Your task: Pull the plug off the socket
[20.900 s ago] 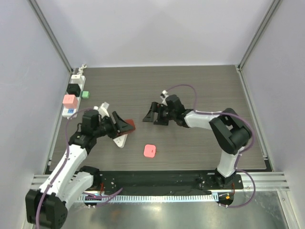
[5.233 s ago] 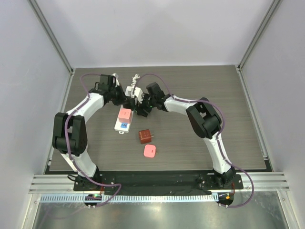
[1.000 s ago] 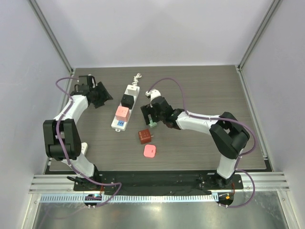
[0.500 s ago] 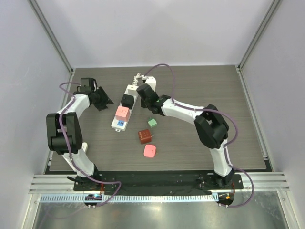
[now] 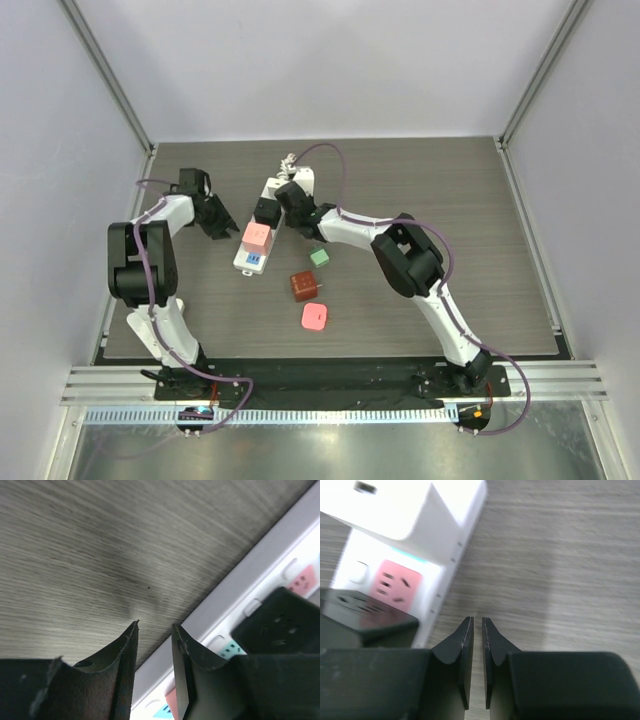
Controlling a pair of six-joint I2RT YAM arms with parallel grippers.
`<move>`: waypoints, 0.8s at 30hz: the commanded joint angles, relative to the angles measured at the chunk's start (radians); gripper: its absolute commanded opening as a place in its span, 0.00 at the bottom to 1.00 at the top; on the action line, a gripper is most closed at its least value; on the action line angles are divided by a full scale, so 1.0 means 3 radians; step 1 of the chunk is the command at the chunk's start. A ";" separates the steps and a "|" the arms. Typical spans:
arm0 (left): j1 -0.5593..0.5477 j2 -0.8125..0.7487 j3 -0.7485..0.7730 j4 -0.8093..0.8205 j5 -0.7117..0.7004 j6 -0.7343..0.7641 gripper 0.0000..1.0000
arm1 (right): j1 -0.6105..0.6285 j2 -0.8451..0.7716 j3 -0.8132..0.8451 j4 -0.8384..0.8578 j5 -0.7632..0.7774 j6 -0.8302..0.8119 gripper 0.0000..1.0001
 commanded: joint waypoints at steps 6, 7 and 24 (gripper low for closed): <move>-0.0101 0.0097 -0.0009 -0.0092 0.0081 -0.0008 0.32 | -0.0091 0.0119 0.0114 0.0710 -0.0590 -0.0147 0.18; -0.0212 0.0097 -0.0025 -0.0072 0.0101 -0.0033 0.32 | -0.0106 0.0114 0.0099 0.0796 -0.0702 -0.0091 0.18; -0.0280 -0.0311 -0.0086 -0.0235 -0.0231 -0.0116 0.32 | -0.0153 -0.0151 -0.0136 0.0889 -0.0995 -0.0376 0.35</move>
